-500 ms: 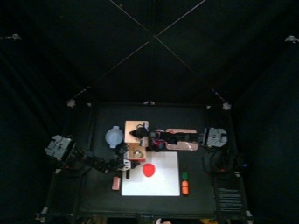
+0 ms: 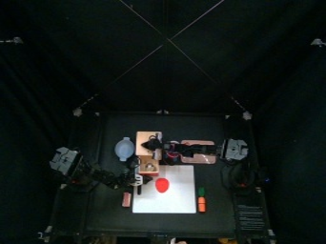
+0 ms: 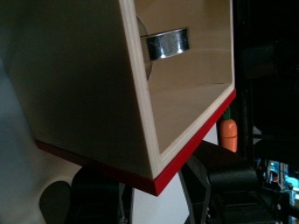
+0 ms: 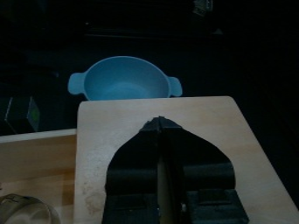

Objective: Get the cutter from the drawer then cut the dough then place the extra dough in the bowl
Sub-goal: Place the cutter on the board

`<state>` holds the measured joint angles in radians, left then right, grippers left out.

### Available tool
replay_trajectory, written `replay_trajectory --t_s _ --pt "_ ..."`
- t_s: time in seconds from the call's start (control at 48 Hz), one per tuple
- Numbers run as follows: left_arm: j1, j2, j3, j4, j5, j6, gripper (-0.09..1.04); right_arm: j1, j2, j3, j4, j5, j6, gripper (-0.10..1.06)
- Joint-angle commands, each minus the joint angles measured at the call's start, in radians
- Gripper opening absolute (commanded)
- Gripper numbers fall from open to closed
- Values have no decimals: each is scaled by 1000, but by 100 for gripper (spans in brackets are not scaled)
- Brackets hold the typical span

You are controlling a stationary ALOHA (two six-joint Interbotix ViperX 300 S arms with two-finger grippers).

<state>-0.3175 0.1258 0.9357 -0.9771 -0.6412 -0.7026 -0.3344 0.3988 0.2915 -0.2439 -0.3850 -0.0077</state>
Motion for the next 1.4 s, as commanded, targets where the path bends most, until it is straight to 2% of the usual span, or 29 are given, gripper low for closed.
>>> replay_trajectory --t_s 0.021,0.521,0.917,1.042,1.188,1.25,1.396 --pt "3 -14 -17 2 25 0 74 -17 -8 -2 0 15 -2 0" --pt "2 -35 -15 43 28 0 74 -17 -8 -2 2 35 -2 0" --pt "-40 -163 40 78 127 8 74 -17 -8 -2 2 51 -2 0" --pt "-41 -222 57 215 107 37 73 -15 -8 -6 0 49 -2 0" --pt "-38 -295 64 448 -26 109 73 -11 -17 -11 2 51 -2 0" --pt "-29 -325 71 532 -101 161 72 -9 -26 -12 2 52 -2 0" --pt "23 -371 84 618 -256 305 73 11 -61 -12 0 57 2 0"
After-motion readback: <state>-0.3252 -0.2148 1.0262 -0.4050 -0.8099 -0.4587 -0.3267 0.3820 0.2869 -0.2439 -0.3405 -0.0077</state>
